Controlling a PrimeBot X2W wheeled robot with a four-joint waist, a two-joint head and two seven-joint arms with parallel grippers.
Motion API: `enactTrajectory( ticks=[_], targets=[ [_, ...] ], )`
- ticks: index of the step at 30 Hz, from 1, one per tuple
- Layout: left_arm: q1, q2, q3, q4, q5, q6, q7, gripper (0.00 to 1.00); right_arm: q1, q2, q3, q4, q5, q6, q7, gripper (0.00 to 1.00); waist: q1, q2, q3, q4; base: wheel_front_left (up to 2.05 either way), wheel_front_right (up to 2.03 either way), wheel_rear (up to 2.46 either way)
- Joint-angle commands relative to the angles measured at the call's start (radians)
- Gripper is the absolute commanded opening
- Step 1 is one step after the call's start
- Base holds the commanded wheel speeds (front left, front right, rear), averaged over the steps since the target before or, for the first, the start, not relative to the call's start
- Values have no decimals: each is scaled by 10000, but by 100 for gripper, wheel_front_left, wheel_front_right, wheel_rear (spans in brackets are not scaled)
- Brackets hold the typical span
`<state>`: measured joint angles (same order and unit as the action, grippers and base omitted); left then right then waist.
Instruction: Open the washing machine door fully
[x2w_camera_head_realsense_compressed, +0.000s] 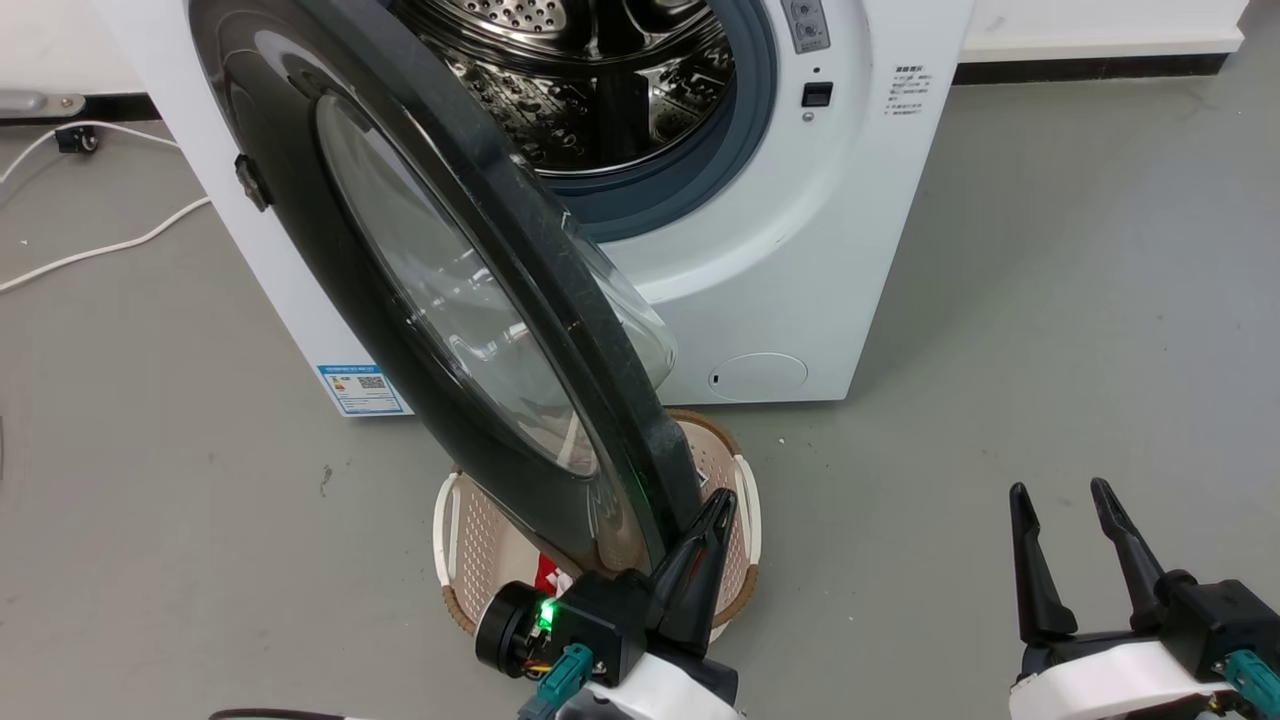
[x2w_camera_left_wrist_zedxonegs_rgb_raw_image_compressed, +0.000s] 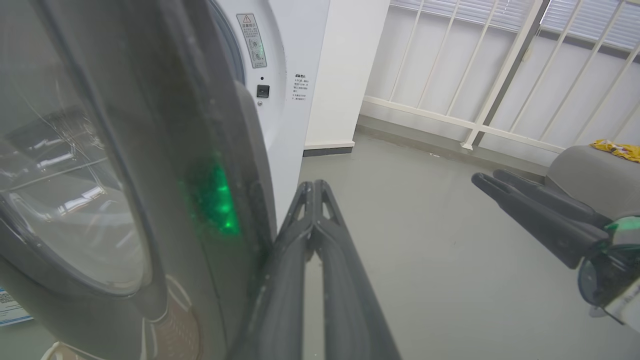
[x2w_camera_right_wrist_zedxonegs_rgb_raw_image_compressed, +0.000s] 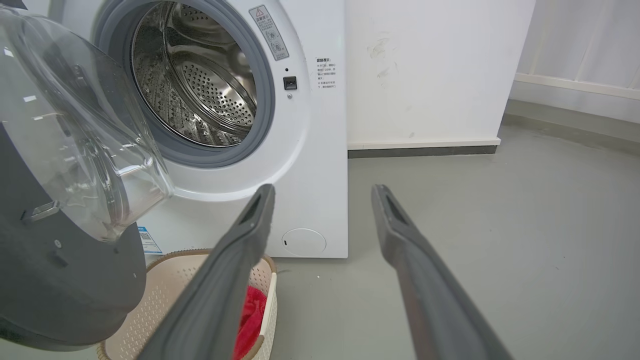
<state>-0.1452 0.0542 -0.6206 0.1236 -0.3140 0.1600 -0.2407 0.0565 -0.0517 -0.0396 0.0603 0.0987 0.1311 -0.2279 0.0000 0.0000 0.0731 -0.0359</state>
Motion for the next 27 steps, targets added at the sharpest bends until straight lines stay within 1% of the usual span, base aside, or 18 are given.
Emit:
enactTrajectory(
  ticks=[1, 8, 14, 24, 27],
  targets=[
    [-230, 205, 330, 79, -21, 238, -57, 0, -135, 28, -17, -56, 24, -7, 23, 100, 0, 0, -7, 23, 0, 0, 0],
    [-2, 258, 476, -23, 54, 425, -197, 0, -12, 28, -37, -118, -44, -7, 139, 100, 0, 0, -140, 258, 0, 0, 0],
    [279, 471, 526, -320, 153, 532, -206, 0, 107, 28, -9, -159, -17, -7, 195, 100, 0, 0, -237, 498, 0, 0, 0],
    [836, 697, 467, -963, 298, 785, -185, 0, 306, 28, -35, -253, 34, -7, 253, 100, 0, 0, -361, 1035, 0, 0, 0],
    [1034, 810, 456, -1222, 330, 937, -139, 0, 342, 25, -50, -268, 55, -7, 280, 100, 0, 0, -409, 1259, 0, 0, 0]
  ],
)
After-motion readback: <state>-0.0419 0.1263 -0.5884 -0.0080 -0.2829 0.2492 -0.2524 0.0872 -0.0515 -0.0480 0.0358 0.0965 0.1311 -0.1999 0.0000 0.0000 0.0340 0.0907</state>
